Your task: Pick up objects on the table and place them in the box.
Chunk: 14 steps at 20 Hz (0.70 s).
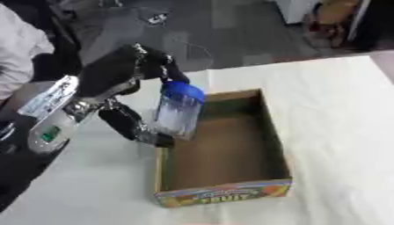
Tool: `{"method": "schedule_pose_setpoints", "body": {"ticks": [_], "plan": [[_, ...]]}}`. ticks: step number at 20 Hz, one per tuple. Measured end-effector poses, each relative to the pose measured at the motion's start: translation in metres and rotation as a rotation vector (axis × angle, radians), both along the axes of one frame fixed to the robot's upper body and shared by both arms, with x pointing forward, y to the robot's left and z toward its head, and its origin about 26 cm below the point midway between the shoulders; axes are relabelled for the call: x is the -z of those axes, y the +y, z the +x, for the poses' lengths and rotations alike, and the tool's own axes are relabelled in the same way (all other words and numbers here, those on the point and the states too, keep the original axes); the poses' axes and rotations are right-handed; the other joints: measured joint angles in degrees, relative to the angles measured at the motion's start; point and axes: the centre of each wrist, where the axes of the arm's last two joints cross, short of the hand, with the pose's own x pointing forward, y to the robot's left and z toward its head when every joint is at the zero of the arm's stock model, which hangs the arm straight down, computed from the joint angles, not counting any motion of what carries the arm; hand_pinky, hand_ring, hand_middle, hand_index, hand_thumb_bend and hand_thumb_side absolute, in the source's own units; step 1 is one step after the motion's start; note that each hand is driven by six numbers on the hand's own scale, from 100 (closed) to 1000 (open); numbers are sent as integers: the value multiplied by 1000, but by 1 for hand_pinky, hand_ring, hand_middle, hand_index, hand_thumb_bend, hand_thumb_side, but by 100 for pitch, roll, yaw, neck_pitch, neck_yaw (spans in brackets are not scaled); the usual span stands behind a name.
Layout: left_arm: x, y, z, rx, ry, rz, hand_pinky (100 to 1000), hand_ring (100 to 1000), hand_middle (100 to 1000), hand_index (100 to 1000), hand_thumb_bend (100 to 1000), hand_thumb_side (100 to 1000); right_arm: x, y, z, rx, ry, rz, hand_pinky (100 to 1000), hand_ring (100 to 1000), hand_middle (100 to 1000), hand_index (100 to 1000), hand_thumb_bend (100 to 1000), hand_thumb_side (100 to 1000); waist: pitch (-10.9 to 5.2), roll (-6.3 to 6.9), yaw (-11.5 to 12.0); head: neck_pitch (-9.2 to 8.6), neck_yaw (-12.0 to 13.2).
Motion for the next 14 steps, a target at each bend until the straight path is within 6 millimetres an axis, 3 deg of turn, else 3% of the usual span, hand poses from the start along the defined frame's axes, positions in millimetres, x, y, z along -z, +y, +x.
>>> {"method": "schedule_pose_setpoints", "body": {"ticks": [1,2,3,4,5,6,14], "plan": [[1,1,1,-12,-3,21,499,849,905,900,741,969,0,0,0,0,0,0,260,306,410,513,100,1000,0,3,-3,-1,0],[1,1,1,-22,-6,41,678,932,968,948,883,1000,0,0,0,0,0,0,260,306,410,513,100,1000,0,3,-6,-8,-1],[2,2,2,-30,-7,58,827,993,1000,976,944,1000,0,0,0,0,-1,0,259,306,410,513,100,1000,0,3,-8,-9,-1],[3,1,2,-35,-8,72,932,1000,1000,999,975,1000,0,0,0,0,-1,1,259,306,410,513,100,1000,0,3,-12,-9,-1],[4,1,3,-41,-7,85,908,1000,1000,994,969,1000,0,0,0,0,-1,1,259,306,410,513,100,1000,0,4,-17,-9,-1],[5,2,4,-48,-5,96,1000,1000,1000,1000,992,1000,-1,0,0,-1,-2,1,259,306,410,513,100,1000,0,4,-18,-9,-1],[8,6,6,-94,12,132,1000,1000,1000,1000,911,1000,-3,1,0,-5,-7,3,259,306,410,513,100,1000,9,17,-18,-9,-2]]}}
